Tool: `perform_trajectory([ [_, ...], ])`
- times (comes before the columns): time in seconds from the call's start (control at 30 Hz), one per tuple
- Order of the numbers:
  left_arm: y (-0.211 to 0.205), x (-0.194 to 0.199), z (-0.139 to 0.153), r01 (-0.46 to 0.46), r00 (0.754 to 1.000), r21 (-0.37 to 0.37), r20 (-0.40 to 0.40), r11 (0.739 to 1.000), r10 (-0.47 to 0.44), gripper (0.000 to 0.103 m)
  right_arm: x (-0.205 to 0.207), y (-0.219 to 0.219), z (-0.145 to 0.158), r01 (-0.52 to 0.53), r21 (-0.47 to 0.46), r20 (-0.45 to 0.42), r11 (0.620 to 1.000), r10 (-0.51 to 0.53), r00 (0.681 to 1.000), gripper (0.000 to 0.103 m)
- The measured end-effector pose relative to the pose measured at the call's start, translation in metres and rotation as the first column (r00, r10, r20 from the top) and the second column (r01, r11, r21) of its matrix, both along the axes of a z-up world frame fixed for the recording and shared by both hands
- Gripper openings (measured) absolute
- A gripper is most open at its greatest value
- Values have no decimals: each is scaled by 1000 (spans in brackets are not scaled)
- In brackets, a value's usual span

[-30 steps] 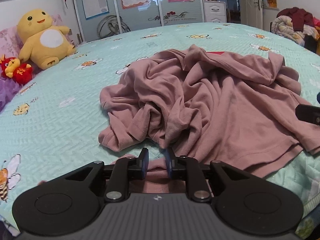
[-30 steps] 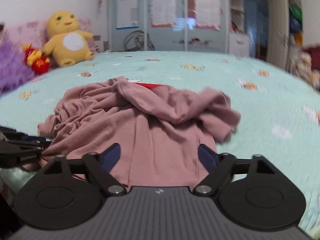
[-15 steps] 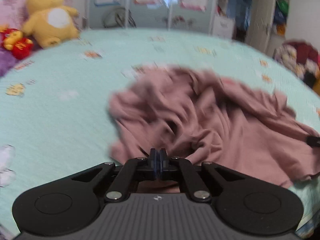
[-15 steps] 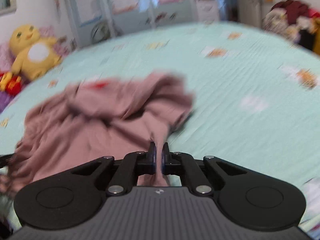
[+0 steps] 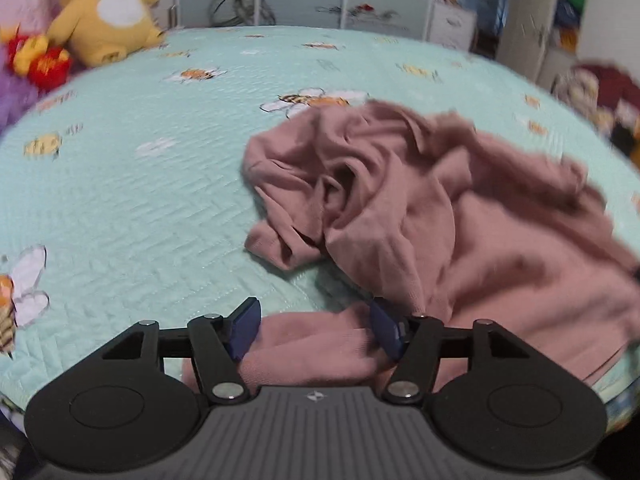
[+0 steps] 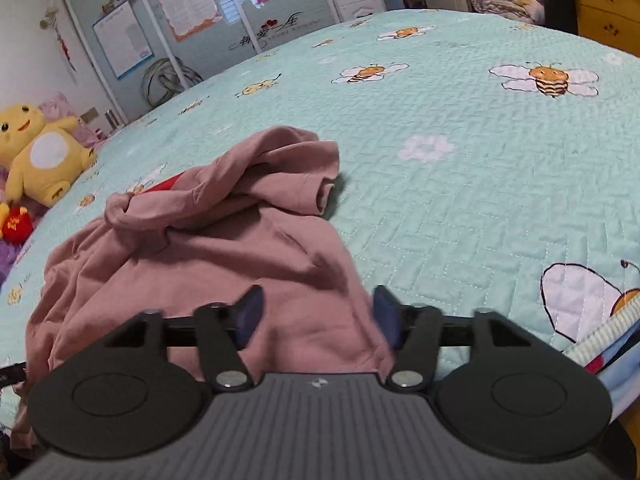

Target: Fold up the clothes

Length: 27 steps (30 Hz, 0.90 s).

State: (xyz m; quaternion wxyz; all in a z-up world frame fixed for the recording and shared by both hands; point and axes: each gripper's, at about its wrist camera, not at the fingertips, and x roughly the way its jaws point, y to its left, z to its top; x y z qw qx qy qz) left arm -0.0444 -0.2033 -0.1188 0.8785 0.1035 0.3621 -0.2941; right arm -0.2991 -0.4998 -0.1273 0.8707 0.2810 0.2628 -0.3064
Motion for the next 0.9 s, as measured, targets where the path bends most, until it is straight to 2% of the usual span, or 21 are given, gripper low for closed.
perform_trajectory([
  [0.07,-4,1,-5,-1,1000,29,19,1000,1,67,3,0,1,-8,-13,-25,1000,8,1000,62],
  [0.1,-3,3,-6,-5,1000,31,19,1000,4,62,5,0,1,-13,-19,-42,1000,12,999,47],
  [0.13,-2,7,-5,-7,1000,24,17,1000,6,54,7,1,1,-17,-26,-58,1000,16,998,18],
  [0.17,0,10,-3,-13,1000,24,25,1000,13,15,8,0,1,-20,-33,-71,999,18,997,6],
  [0.2,5,13,1,-29,999,11,35,1000,28,3,5,-3,3,-11,-43,-68,999,8,998,4],
  [0.3,28,21,18,-70,996,-63,49,995,74,3,-8,-15,9,17,-54,-52,998,-19,998,4],
  [0.37,32,24,26,-109,990,-40,81,993,112,3,-17,-24,15,35,-41,-35,999,-37,999,5],
  [0.43,36,28,33,-165,982,-17,88,986,166,11,-22,-22,23,52,-67,-27,996,-54,998,20],
  [0.47,41,31,37,-188,978,-37,81,982,190,31,-23,-17,28,59,-100,-24,993,-61,998,21],
  [0.5,46,31,43,-208,974,-69,80,976,213,55,-22,-8,34,59,-157,-16,986,-62,998,34],
  [0.53,49,29,49,-221,969,-102,86,970,230,63,-21,1,40,65,-210,-4,976,-68,998,55],
  [0.57,48,27,55,-212,970,-128,95,969,225,68,-20,9,47,82,-262,18,962,-80,997,65],
  [0.6,43,24,60,-180,975,-141,103,973,195,69,-19,17,55,84,-303,44,949,-74,996,76],
  [0.67,25,18,62,-108,985,-138,116,985,124,73,-11,26,65,35,-335,71,941,-12,997,78],
  [0.73,7,11,61,-37,990,-130,129,991,54,79,2,30,69,-22,-325,58,946,43,997,80],
  [0.9,-41,-8,26,101,992,-53,85,993,-96,80,24,43,57,-124,-214,73,969,142,987,80],
])
